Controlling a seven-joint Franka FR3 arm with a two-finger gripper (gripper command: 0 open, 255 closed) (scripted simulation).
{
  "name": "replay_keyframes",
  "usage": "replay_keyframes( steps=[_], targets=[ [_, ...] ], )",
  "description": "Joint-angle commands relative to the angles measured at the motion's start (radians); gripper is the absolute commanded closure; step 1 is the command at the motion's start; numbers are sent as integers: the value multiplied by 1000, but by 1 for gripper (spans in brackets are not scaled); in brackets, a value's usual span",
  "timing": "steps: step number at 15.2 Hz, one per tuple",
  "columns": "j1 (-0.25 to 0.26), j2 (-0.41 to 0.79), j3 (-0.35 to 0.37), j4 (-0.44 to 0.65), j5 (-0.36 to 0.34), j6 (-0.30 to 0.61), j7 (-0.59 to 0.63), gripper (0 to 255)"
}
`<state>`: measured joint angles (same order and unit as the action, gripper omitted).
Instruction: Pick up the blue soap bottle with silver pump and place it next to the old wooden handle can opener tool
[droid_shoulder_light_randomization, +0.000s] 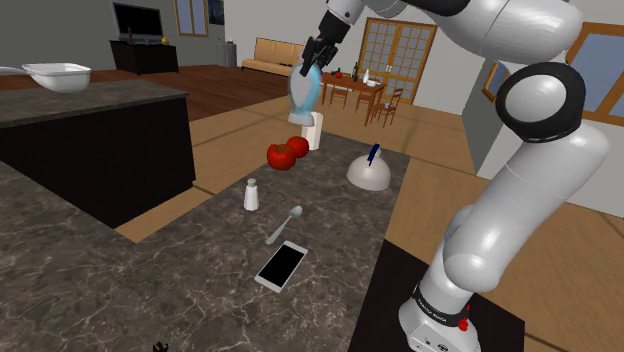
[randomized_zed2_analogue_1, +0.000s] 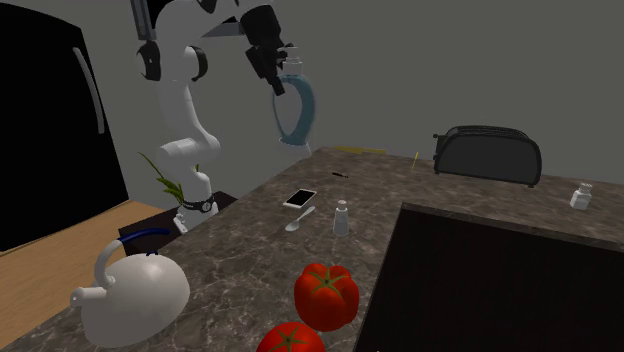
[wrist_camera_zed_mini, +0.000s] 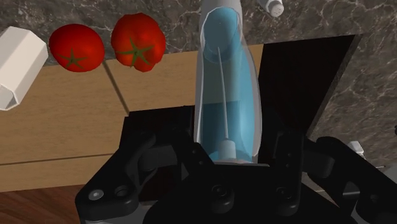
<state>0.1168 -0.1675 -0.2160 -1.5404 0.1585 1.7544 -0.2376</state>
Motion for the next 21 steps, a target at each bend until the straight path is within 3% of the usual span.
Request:
replay_keyframes(
  steps=[1, 3, 12, 21],
  targets=[
    [0, 15, -2, 45, 3, -30, 3, 255],
    [0, 27, -4, 80, 6, -53, 4, 255],
    [65, -149, 154, -111, -71, -8, 224, 255],
    [115, -234, 322, -188, -100, -1, 442, 255]
  ],
)
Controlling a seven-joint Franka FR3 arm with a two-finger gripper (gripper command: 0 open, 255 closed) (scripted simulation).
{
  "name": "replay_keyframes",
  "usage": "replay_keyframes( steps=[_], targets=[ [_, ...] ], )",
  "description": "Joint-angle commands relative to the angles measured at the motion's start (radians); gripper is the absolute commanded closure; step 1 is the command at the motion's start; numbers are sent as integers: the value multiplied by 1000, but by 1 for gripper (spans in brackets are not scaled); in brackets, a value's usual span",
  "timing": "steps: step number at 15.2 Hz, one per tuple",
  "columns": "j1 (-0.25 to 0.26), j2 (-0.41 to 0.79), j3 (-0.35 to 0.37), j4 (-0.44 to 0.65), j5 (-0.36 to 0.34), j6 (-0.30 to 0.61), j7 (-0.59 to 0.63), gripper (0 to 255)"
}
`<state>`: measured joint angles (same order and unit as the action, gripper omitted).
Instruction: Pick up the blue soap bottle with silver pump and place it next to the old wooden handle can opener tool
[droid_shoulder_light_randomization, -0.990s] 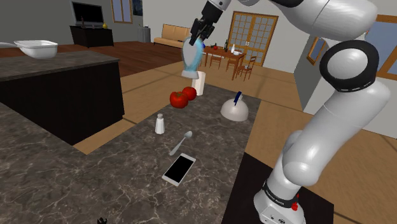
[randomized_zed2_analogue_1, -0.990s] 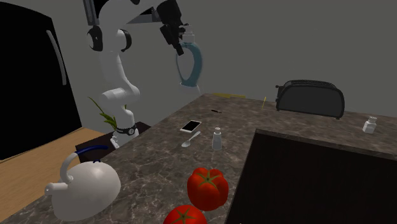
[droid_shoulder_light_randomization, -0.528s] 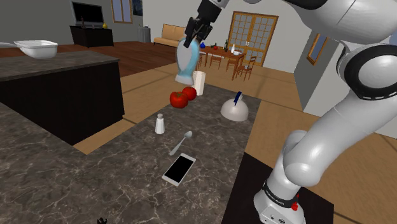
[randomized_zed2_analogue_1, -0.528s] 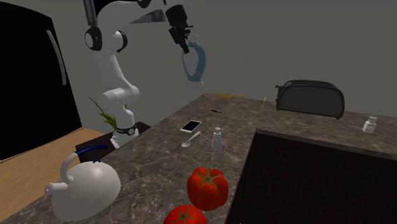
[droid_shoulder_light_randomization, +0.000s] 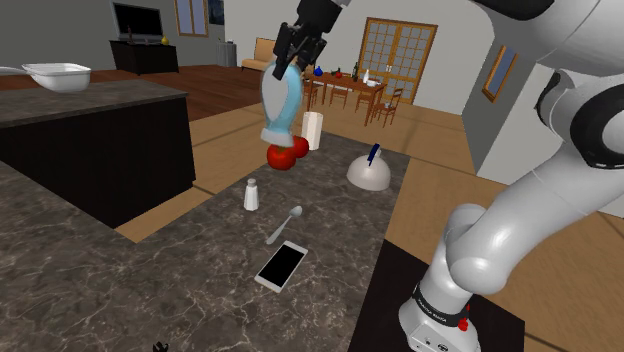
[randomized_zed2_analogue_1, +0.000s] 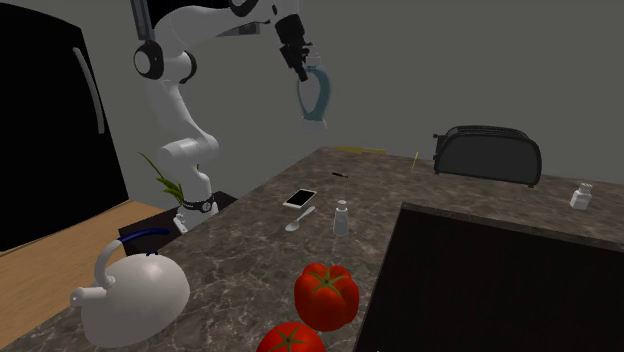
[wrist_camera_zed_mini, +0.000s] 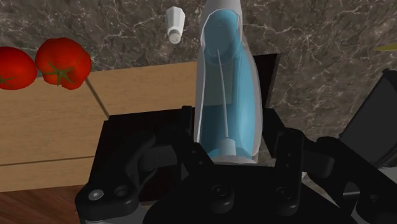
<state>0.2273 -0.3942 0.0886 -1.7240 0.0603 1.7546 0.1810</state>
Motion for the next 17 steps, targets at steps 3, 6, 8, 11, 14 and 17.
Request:
replay_keyframes(
  steps=[3, 6, 8, 11, 14, 17],
  targets=[
    [21, -17, 75, -8, -9, -4, 98, 255],
    [36, -16, 135, -1, -16, -9, 172, 255],
    [45, -11, 176, 10, -22, -13, 223, 255],
    [58, 6, 240, 36, -35, -21, 301, 255],
    [69, 35, 307, 73, -54, -32, 381, 255],
    [79, 75, 379, 123, -81, -47, 464, 255]
  ],
)
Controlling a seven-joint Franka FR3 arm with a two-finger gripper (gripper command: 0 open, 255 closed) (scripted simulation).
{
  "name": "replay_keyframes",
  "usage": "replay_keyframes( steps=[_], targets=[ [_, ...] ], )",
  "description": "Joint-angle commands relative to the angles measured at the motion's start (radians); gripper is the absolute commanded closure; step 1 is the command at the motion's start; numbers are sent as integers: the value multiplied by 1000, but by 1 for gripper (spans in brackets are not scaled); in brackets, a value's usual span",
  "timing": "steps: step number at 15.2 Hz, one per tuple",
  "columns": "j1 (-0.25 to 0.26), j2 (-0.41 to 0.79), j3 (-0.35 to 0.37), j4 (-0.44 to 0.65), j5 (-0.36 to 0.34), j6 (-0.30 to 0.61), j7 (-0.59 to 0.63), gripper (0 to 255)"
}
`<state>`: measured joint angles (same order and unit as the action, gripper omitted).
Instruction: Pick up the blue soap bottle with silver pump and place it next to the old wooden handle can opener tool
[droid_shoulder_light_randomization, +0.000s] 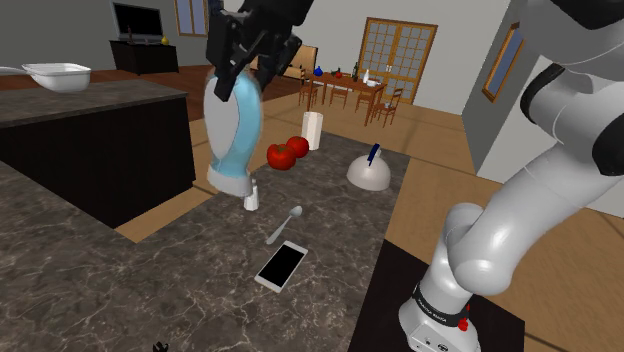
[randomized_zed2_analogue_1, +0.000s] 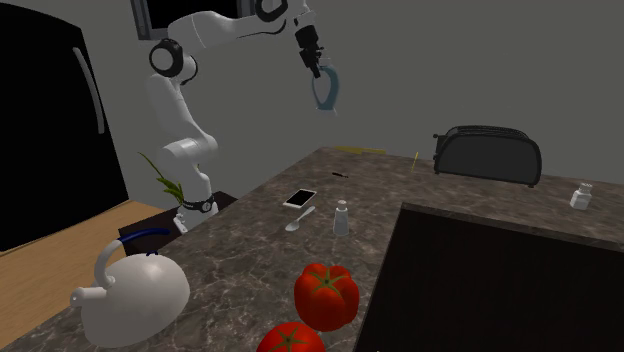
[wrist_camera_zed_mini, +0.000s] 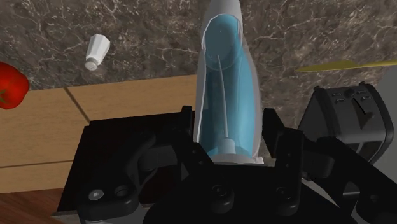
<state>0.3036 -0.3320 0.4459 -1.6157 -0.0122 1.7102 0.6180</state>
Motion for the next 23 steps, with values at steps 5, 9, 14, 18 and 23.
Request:
replay_keyframes(
  steps=[5, 9, 14, 18, 23],
  targets=[
    [22, 115, 157, 128, -87, -40, 178, 255],
    [33, 139, 195, 125, -112, -25, 227, 255],
    [37, 94, 177, 13, -85, 52, 222, 255],
    [41, 66, 167, -68, -70, 110, 221, 255],
    [47, 39, 159, -161, -57, 180, 222, 255]
  ],
)
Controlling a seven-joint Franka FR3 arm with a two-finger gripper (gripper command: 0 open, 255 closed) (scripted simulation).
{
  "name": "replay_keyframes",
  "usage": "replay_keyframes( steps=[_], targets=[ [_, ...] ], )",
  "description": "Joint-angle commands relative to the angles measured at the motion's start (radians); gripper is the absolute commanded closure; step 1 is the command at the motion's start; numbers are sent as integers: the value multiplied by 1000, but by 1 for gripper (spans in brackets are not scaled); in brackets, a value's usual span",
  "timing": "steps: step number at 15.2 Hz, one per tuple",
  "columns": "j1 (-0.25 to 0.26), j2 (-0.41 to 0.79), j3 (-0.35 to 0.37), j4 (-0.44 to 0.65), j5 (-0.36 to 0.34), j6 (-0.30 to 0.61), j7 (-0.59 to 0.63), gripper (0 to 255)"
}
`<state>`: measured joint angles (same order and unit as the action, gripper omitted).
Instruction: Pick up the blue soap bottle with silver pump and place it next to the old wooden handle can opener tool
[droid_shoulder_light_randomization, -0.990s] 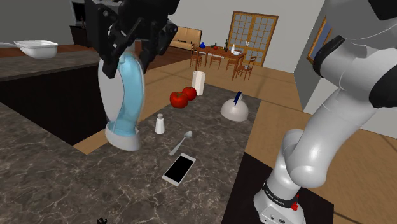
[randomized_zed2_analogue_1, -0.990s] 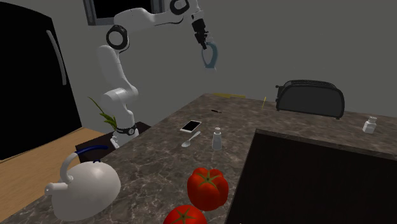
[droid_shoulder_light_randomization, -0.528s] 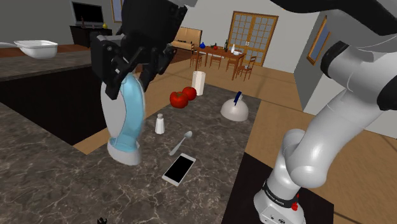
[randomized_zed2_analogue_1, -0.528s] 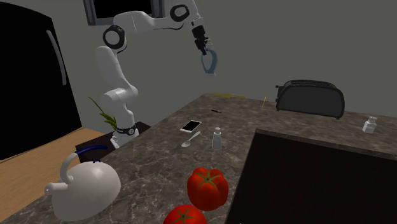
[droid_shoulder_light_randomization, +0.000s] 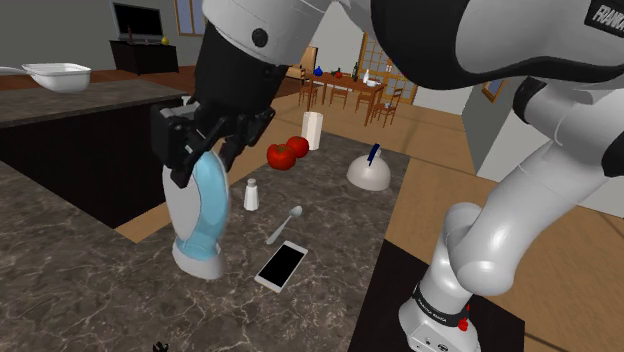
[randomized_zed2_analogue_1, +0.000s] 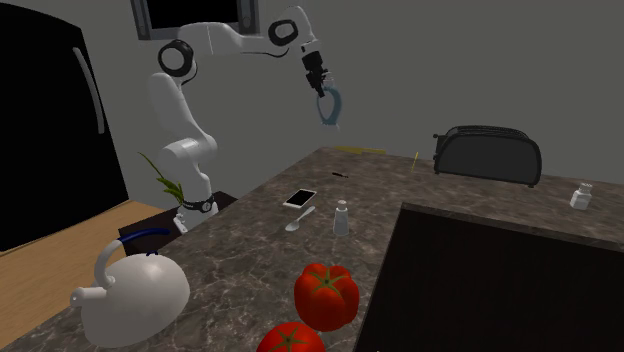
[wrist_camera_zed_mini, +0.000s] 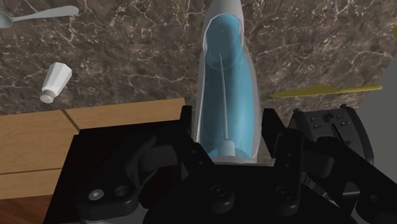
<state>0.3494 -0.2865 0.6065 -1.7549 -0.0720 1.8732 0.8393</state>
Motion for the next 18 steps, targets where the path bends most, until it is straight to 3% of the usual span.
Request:
replay_keyframes(
  steps=[1, 18],
  targets=[
    [3, -11, -2, -39, 5, 30, 2, 255],
    [17, -48, 3, -299, 16, 256, 30, 255]
  ],
)
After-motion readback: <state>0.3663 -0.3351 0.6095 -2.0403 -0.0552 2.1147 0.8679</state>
